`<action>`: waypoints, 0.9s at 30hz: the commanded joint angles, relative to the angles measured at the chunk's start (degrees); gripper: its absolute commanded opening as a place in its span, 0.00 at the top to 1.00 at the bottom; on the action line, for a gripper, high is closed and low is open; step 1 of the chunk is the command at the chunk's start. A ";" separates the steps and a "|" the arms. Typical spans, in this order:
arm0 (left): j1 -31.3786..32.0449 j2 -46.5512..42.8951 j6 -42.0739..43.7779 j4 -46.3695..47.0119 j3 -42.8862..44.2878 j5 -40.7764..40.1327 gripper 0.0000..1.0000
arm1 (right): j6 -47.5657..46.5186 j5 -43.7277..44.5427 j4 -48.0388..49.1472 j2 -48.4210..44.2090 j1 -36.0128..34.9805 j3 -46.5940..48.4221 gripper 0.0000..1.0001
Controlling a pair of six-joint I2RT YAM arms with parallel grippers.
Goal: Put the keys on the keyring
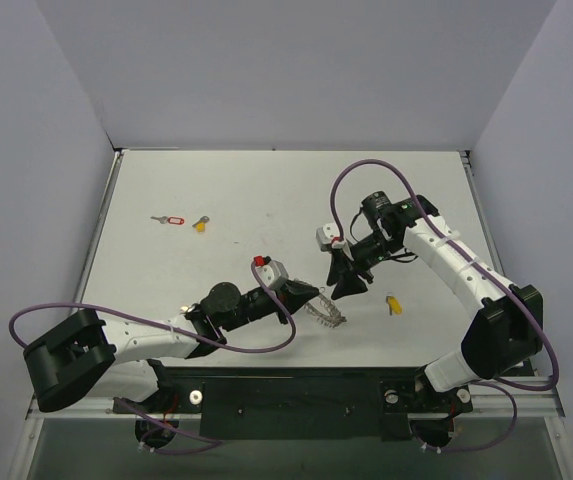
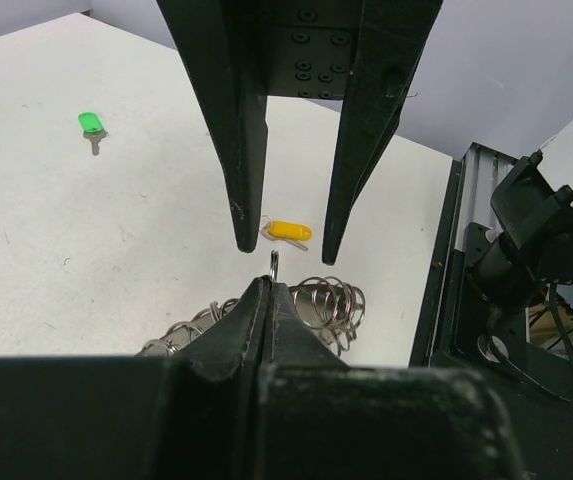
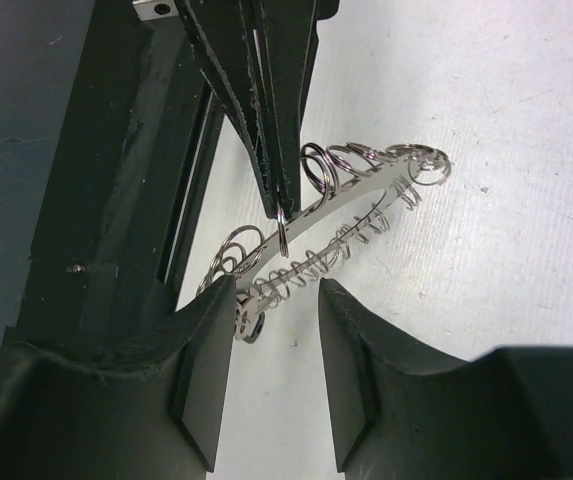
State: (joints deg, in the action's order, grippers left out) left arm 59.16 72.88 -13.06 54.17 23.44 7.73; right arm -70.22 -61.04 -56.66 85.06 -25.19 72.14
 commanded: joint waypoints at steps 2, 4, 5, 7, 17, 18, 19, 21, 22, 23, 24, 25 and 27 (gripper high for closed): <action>-0.09 -1.43 0.75 4.89 0.73 1.67 1.00 | -3.88 -4.79 -3.72 -1.65 -0.12 0.11 0.69; -0.09 -1.51 1.02 4.80 0.64 1.77 1.00 | -3.96 -4.97 -3.89 -1.56 -0.30 0.11 0.73; -0.09 -1.60 1.19 4.72 0.64 1.77 1.00 | -4.14 -5.06 -3.89 -1.56 -0.39 0.11 0.73; -0.18 -1.43 1.37 4.71 0.55 1.94 1.00 | -4.58 -5.06 -3.98 -1.39 -0.74 0.11 0.75; -0.27 -0.37 -0.39 6.82 1.17 2.47 1.00 | -4.58 -5.23 -3.89 -0.94 -1.97 0.20 0.83; -0.27 -0.37 -0.82 7.17 1.08 2.38 1.00 | -4.58 -5.41 -3.81 -0.86 -2.06 0.20 0.83; -0.27 -0.29 -1.00 7.61 0.91 2.21 1.00 | -4.58 -5.50 -3.89 -0.86 -2.06 0.20 0.84; -0.27 -0.02 -1.44 8.23 0.82 2.12 1.00 | -4.67 -5.50 -3.80 -0.77 -2.23 0.20 0.85; -0.27 0.24 -1.88 8.40 0.73 2.12 1.00 | -4.58 -5.58 -3.80 -0.77 -2.49 0.20 0.86; -0.27 0.33 -2.06 9.01 0.73 2.12 1.00 | -4.49 -5.50 -3.89 -0.77 -2.67 0.28 0.88; -0.27 0.59 -2.41 9.28 0.73 2.20 1.00 | -4.49 -5.58 -3.81 -0.68 -2.76 0.28 0.89; -0.27 0.68 -2.50 9.63 0.64 2.12 1.00 | -4.58 -5.50 -3.89 -0.59 -2.93 0.28 0.91; -0.18 0.77 -2.85 9.90 0.64 2.03 1.00 | -4.49 -5.50 -3.80 -0.59 -3.11 0.37 0.93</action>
State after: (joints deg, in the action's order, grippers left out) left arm 59.16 73.56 -14.33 56.84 23.44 9.47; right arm -73.58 -63.29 -57.91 85.06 -27.46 72.14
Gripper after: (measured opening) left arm 0.022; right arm 0.088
